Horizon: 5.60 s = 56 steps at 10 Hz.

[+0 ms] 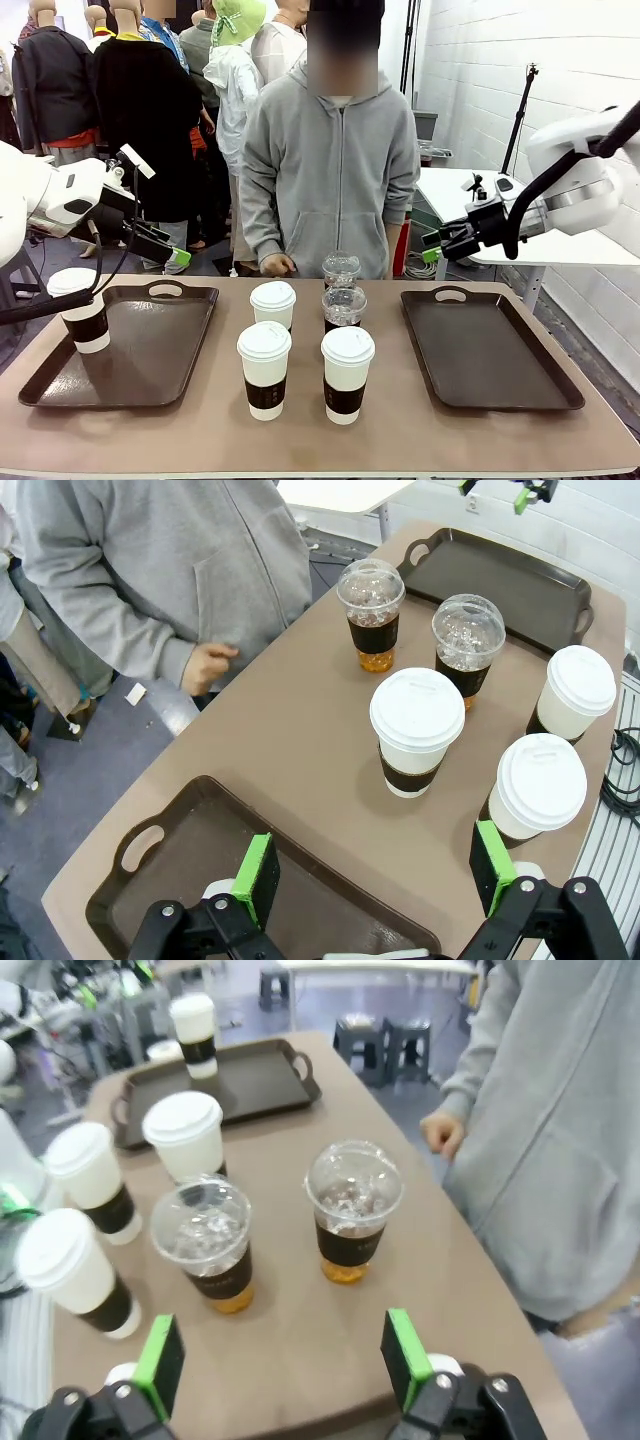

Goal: Distribute the coffee onto the tray.
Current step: Pick up one iced Americano and place it on the right Handle tray.

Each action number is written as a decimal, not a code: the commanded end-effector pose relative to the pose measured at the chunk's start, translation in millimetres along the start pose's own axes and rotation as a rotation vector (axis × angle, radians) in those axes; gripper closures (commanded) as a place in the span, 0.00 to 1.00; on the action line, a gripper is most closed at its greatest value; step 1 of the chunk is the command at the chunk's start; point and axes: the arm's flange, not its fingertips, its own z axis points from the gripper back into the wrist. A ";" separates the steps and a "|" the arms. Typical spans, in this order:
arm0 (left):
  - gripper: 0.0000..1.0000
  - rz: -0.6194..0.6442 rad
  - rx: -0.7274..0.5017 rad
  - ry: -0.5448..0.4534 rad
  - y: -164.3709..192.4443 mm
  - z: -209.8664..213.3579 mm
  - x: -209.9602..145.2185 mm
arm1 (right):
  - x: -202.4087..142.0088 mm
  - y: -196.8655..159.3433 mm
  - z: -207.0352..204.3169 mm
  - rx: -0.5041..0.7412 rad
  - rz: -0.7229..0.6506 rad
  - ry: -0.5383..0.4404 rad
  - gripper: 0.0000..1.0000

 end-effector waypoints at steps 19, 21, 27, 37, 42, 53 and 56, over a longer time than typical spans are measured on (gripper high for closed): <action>0.00 0.005 -0.006 -0.003 0.5 -0.4 -1.9 | -67.4 -96.7 -96.4 0.074 0.143 -0.133 0.00; 0.00 0.005 -0.006 -0.003 0.5 -0.4 -1.9 | -75.0 -101.5 -112.7 0.052 0.143 -0.148 0.00; 0.00 0.005 -0.006 -0.003 0.5 -0.4 -1.9 | -89.6 -110.8 -150.6 0.093 0.128 -0.175 0.00; 0.00 0.005 -0.006 -0.003 0.5 -0.4 -1.9 | -90.6 -118.0 -187.1 0.240 0.095 -0.236 0.00; 0.00 0.005 -0.006 -0.003 0.5 -0.4 -1.9 | -87.3 -120.7 -202.7 0.267 0.086 -0.214 0.00; 0.00 0.005 -0.006 -0.003 0.5 -0.4 -1.9 | -74.6 -123.8 -229.6 0.351 0.061 -0.172 0.00; 0.00 0.005 -0.006 -0.003 0.5 -0.4 -1.9 | -74.3 -126.4 -233.8 0.343 0.037 -0.162 0.00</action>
